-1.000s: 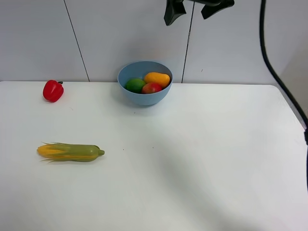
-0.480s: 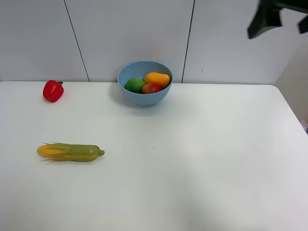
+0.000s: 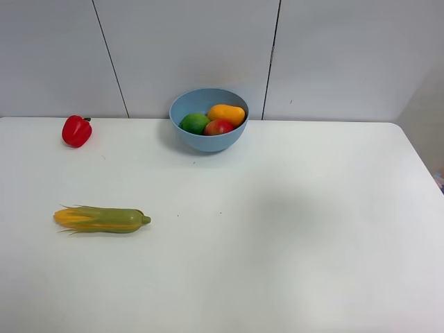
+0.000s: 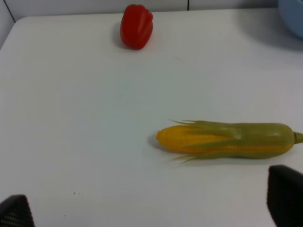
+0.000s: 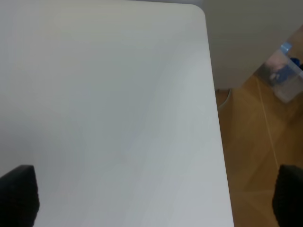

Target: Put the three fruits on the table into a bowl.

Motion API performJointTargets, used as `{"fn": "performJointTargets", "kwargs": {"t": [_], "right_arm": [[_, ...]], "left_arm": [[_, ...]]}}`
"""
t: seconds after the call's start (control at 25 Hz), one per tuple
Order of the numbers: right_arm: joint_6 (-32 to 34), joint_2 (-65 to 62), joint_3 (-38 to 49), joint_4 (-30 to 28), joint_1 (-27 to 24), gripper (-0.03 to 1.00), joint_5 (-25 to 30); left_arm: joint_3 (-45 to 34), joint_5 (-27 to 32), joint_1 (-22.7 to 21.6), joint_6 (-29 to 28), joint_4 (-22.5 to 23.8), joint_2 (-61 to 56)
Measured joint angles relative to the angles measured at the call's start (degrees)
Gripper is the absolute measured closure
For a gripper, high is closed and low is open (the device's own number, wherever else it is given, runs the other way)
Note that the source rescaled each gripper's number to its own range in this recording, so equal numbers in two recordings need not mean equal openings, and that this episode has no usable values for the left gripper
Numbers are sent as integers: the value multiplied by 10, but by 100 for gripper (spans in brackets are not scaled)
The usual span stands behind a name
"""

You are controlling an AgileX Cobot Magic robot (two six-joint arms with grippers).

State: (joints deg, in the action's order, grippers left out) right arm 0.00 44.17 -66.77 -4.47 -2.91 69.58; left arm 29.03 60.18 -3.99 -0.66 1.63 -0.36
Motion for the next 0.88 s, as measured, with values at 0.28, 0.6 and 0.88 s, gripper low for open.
{"fn": "performJointTargets", "kwargs": {"t": [0.28,0.6,0.88], "right_arm": [[17,-196,160,2,0,-3,-46],[44,-313,321,12,0,-3,-76],[47,-416,371,12,0,-3,-89]], "left_arm": [[0,0,0,0,0,0],[0,0,0,0,0,0],[0,0,0,0,0,0]]}}
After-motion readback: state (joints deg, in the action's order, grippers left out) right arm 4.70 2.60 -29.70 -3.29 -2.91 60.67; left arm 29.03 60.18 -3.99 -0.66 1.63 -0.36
